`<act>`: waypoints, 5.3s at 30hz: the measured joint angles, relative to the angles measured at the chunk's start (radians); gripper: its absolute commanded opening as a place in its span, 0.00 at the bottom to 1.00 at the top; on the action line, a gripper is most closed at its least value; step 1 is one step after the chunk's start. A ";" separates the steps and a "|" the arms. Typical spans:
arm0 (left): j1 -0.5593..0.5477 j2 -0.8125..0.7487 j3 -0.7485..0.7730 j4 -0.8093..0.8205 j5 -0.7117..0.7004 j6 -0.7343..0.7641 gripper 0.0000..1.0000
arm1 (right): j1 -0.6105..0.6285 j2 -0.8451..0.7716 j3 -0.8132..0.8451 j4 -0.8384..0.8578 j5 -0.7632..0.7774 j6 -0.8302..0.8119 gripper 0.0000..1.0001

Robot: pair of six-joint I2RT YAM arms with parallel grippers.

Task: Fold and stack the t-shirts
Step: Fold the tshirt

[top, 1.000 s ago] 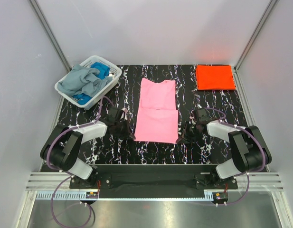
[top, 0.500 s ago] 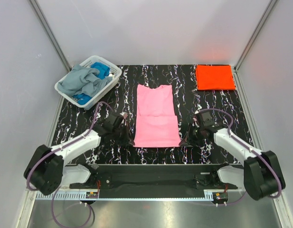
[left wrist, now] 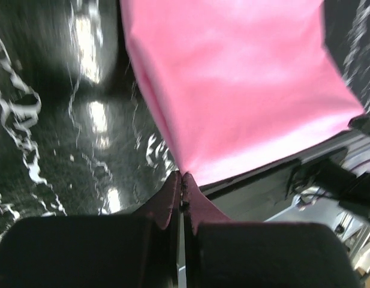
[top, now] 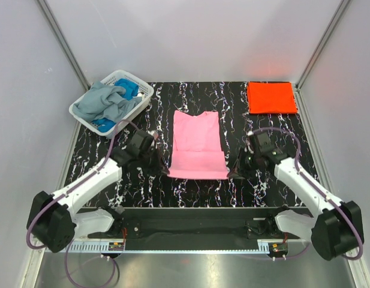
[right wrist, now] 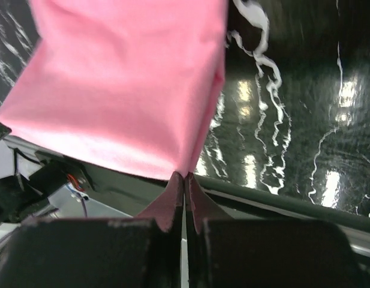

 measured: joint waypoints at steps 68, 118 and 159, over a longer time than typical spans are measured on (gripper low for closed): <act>0.330 0.894 0.649 0.333 0.135 0.461 0.51 | -0.192 1.003 0.786 0.211 -0.295 -0.364 0.77; 0.307 1.126 1.040 0.071 0.130 0.665 0.26 | -0.262 0.989 0.742 0.216 -0.352 -0.458 0.69; 0.413 1.260 1.158 0.128 0.229 0.351 0.00 | -0.159 0.900 0.423 0.553 -0.366 -0.246 0.57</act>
